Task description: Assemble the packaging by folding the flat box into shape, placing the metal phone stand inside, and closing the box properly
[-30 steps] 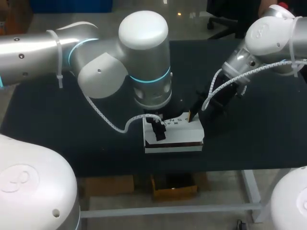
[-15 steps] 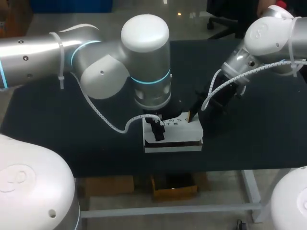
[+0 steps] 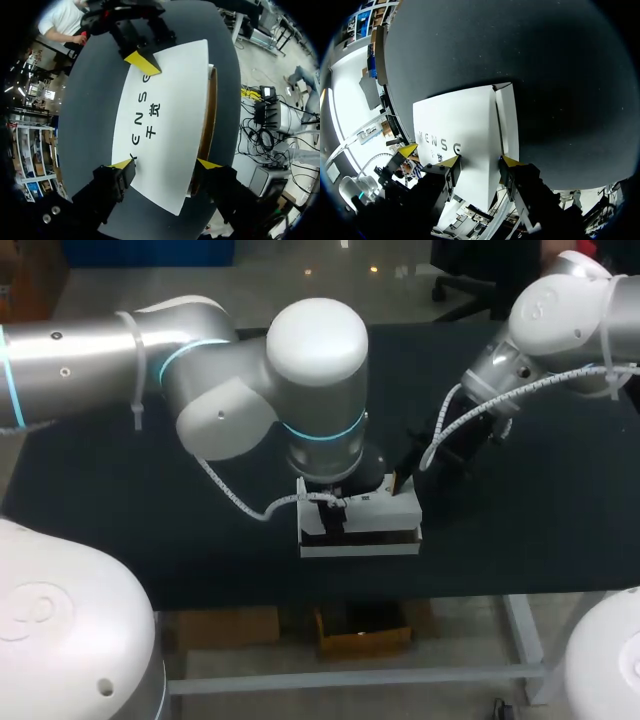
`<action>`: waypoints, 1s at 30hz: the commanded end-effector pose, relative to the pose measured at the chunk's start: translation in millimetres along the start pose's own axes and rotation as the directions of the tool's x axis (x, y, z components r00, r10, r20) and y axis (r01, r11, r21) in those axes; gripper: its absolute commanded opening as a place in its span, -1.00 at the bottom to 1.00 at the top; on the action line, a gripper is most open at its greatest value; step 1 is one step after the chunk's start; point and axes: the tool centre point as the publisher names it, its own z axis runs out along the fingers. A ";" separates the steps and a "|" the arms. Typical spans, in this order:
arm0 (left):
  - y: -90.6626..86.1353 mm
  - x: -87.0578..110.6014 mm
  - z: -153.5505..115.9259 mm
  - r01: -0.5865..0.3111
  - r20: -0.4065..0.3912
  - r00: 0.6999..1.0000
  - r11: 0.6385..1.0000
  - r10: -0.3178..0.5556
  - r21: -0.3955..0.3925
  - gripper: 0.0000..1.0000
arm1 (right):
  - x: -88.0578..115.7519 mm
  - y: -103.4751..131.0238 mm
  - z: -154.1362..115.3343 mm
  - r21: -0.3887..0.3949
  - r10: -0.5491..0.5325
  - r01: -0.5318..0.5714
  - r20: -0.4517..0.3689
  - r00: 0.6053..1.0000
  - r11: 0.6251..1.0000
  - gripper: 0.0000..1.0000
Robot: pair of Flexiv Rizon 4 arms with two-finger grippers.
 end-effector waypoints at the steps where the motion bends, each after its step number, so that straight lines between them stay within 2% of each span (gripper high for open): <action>1: -1.0 5.3 0.2 0.005 0.046 0.999 1.000 -0.005 -0.001 0.50 | 1.2 3.1 -0.3 0.010 -0.001 0.001 0.000 1.000 1.000 -0.02; 6: -1.0 6.3 -0.2 0.005 0.073 0.997 1.000 -0.005 0.005 0.44 | 1.2 3.6 -0.2 0.011 -0.002 0.002 -0.001 1.000 1.000 -0.02; 10: -1.2 6.1 -0.5 0.010 0.091 0.996 1.000 -0.011 0.008 0.16 | 1.4 3.8 -0.2 0.011 -0.003 0.003 0.000 1.000 1.000 -0.02; 12: -1.2 6.0 -0.5 0.013 0.102 0.995 1.000 -0.013 0.008 0.10 | 1.5 3.8 -0.2 0.011 -0.004 0.004 0.000 1.000 1.000 -0.02; 18: -1.5 6.6 1.4 0.018 0.137 0.990 1.000 -0.018 0.000 0.17 | 1.5 3.7 -0.4 0.010 -0.003 0.003 0.000 1.000 1.000 -0.02; 22: -1.5 6.4 3.2 0.023 0.152 0.988 1.000 -0.022 -0.001 0.00 | 1.6 3.5 -0.4 0.010 -0.004 0.004 0.001 1.000 1.000 -0.02; 30: -2.2 6.1 5.0 0.024 0.181 0.983 1.000 -0.022 -0.008 -0.06 | 2.1 3.0 -0.7 0.009 -0.005 0.005 0.001 1.000 1.000 -0.02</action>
